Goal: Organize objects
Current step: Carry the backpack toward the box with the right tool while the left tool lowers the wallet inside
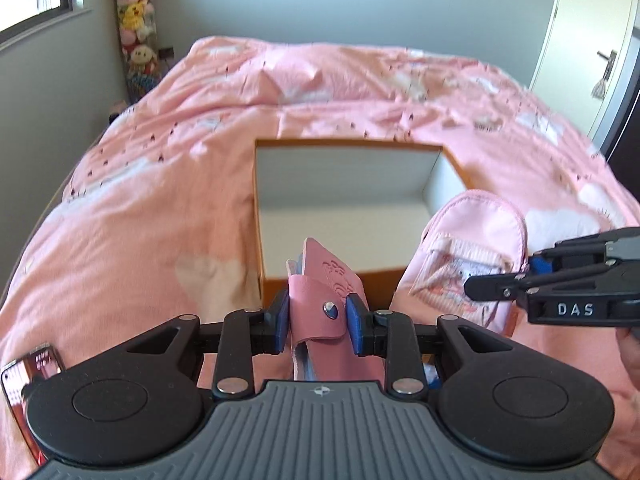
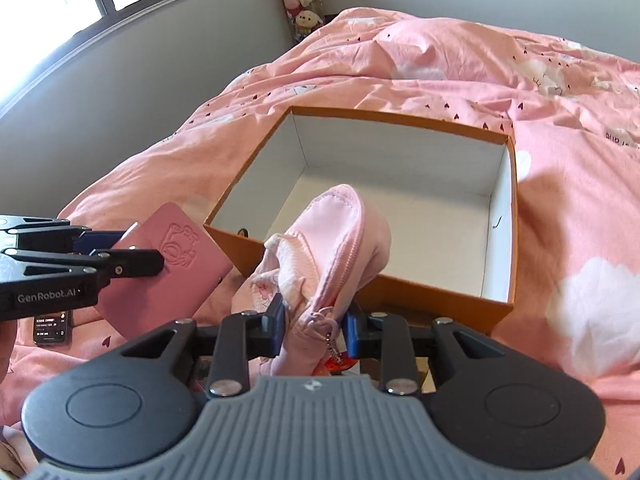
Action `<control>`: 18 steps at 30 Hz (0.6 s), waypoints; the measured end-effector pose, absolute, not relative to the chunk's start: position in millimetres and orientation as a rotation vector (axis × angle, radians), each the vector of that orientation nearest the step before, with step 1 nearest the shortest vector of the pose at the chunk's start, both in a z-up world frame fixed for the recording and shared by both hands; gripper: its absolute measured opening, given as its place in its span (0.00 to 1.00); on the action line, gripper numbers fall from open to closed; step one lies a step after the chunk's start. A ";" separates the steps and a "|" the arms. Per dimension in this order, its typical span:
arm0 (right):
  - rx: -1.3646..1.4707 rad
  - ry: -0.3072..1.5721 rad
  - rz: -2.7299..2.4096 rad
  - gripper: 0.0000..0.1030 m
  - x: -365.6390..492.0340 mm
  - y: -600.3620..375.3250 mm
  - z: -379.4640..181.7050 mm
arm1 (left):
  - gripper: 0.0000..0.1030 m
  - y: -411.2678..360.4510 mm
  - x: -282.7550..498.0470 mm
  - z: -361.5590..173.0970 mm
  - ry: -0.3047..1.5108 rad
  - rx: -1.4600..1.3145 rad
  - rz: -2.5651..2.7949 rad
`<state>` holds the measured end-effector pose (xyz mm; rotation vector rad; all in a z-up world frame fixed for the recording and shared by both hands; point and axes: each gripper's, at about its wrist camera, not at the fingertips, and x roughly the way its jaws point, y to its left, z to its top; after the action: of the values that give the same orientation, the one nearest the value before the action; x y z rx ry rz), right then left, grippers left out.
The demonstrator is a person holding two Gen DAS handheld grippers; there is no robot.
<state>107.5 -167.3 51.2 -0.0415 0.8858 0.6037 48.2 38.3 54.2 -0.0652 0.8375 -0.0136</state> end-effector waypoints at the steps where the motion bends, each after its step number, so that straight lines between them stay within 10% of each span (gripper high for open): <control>1: -0.044 0.873 0.599 0.30 108.7 -167.6 54.6 | 0.32 37.6 50.8 59.2 0.819 -0.065 -0.022; 18: -0.091 0.824 0.585 0.29 196.8 -169.3 81.4 | 0.32 70.6 156.1 39.6 0.869 -0.234 -0.073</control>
<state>196.8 -169.3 81.4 -0.0911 0.8245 0.5850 156.1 70.6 39.6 -0.2341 0.8694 -0.0726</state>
